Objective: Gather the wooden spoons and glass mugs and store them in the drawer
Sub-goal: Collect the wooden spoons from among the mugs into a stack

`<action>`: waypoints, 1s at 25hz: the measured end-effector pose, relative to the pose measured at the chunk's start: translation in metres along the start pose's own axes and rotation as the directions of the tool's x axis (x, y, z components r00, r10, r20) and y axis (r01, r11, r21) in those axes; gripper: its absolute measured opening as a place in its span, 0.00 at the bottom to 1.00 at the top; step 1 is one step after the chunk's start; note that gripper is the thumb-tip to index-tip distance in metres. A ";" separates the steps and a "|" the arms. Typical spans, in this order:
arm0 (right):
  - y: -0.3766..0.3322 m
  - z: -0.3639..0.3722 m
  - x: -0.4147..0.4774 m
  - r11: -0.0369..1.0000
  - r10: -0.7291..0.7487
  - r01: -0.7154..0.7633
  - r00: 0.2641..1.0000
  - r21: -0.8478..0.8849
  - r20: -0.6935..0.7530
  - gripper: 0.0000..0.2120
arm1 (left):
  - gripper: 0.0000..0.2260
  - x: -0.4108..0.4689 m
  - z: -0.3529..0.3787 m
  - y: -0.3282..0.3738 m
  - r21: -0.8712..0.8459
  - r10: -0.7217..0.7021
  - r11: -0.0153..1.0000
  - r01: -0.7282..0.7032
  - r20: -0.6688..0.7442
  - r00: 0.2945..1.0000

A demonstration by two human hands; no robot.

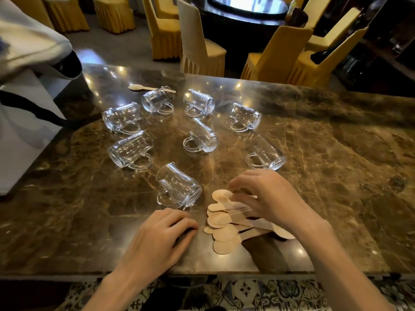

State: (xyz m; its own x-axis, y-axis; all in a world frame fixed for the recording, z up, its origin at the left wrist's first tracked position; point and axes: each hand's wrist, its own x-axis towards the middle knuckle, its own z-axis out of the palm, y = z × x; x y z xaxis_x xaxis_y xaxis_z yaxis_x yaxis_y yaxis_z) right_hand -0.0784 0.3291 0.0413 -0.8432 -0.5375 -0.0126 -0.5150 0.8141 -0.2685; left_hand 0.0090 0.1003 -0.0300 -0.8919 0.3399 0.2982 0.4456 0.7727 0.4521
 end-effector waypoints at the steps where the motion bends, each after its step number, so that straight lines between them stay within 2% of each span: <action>1: -0.003 -0.006 0.009 1.000 -0.007 0.007 1.000 0.002 -0.027 0.10 | 0.09 -0.001 0.001 -0.001 0.006 0.014 1.000 -0.014 -0.004 1.000; 9: -0.025 -0.045 0.106 0.991 0.002 0.023 0.982 0.130 -0.190 0.09 | 0.05 0.001 0.004 -0.006 0.010 0.030 0.999 -0.031 0.014 0.999; 14: -0.038 -0.047 0.181 0.994 -0.031 0.055 0.969 0.091 -0.246 0.08 | 0.05 0.005 0.004 -0.008 0.044 0.090 0.995 -0.092 0.045 0.995; 19: -0.042 -0.041 0.251 0.996 -0.033 0.053 0.970 0.076 -0.242 0.08 | 0.02 0.011 0.007 -0.011 0.039 0.133 0.990 -0.135 0.042 0.990; 23: -0.042 -0.027 0.306 0.997 -0.006 0.021 0.981 0.079 -0.194 0.08 | 0.03 0.016 0.013 -0.016 -0.097 0.192 0.979 -0.180 0.142 0.971; 25: -0.043 -0.019 0.330 0.997 0.022 -0.010 0.990 0.083 -0.142 0.09 | 0.04 0.016 0.014 -0.019 -0.172 0.168 0.976 -0.131 0.224 0.960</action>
State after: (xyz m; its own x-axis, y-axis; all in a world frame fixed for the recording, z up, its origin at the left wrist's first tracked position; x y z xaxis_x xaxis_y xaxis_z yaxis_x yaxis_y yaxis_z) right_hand -0.3379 0.1211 0.0671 -0.8675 -0.4831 0.1187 -0.4921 0.7984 -0.3471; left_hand -0.0150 0.0988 -0.0459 -0.7986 0.5763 0.1737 0.5648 0.6178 0.5471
